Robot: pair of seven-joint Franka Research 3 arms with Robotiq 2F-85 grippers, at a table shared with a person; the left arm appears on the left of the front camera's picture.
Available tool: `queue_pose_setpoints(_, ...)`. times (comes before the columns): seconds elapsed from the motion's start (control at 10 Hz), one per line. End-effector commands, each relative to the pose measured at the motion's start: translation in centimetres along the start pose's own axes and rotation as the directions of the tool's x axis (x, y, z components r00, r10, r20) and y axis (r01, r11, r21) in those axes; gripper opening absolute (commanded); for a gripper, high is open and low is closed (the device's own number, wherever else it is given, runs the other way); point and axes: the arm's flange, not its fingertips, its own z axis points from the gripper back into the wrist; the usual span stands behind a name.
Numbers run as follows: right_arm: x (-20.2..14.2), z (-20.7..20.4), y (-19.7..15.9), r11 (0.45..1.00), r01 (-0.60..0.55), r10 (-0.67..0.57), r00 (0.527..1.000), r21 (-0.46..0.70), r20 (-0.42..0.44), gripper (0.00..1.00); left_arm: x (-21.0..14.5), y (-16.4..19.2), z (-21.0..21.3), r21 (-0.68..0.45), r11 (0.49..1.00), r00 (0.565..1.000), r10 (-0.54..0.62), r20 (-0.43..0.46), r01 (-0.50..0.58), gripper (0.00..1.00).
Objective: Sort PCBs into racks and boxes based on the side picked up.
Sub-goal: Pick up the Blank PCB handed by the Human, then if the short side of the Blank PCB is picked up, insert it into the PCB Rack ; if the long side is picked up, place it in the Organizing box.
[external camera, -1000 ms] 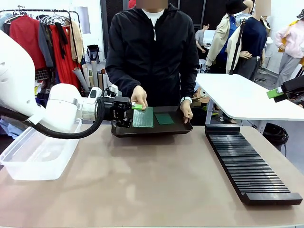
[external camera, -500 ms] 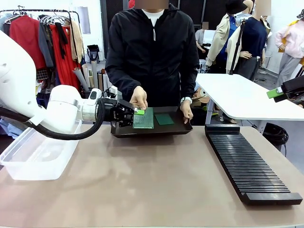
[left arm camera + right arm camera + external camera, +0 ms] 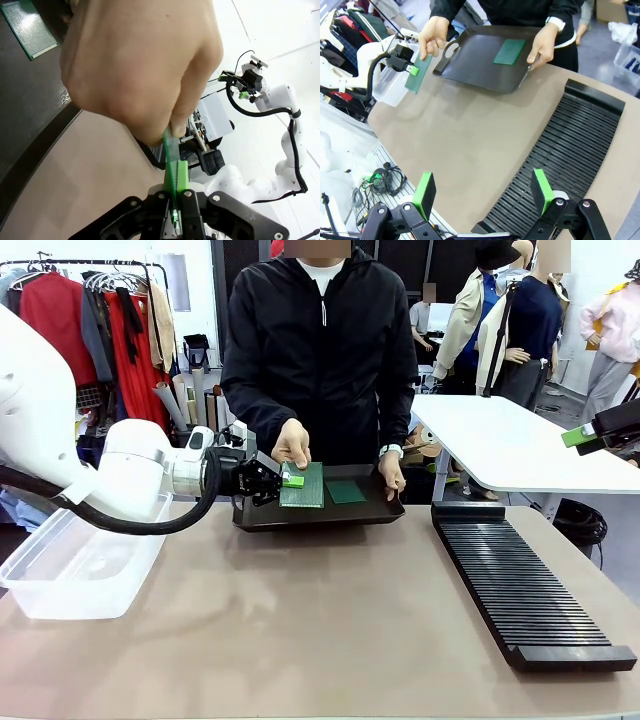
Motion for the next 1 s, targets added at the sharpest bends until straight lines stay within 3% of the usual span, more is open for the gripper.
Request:
queue_pose_setpoints(0.0,0.03,-0.13,0.0,1.0,-0.003,0.003,1.0,-0.003,0.015,1.0,-0.53,-0.05,0.01,-0.012,0.999,0.999,-0.031,0.009,0.031,0.0)
queue_pose_setpoints(0.1,0.03,-0.13,0.0,1.0,-0.003,0.003,1.0,-0.003,0.015,1.0,-0.54,-0.04,0.08,-0.02,0.999,0.999,-0.033,0.007,0.033,0.0)
queue_pose_setpoints(0.2,0.03,-0.13,0.0,1.0,-0.003,0.003,1.0,-0.003,0.015,1.0,-0.48,0.09,-0.22,0.014,0.999,0.999,0.039,-0.028,-0.039,0.0)
queue_pose_setpoints(0.3,0.03,-0.13,0.0,1.0,-0.003,0.003,1.0,-0.003,0.015,1.0,-0.01,0.01,0.01,0.0,1.0,1.0,-0.003,0.0,0.003,0.0)
queue_pose_setpoints(0.9,0.03,-0.13,0.0,1.0,-0.003,0.003,1.0,-0.003,0.015,1.0,-0.01,0.01,0.01,0.0,1.0,1.0,-0.003,0.0,0.003,0.0)
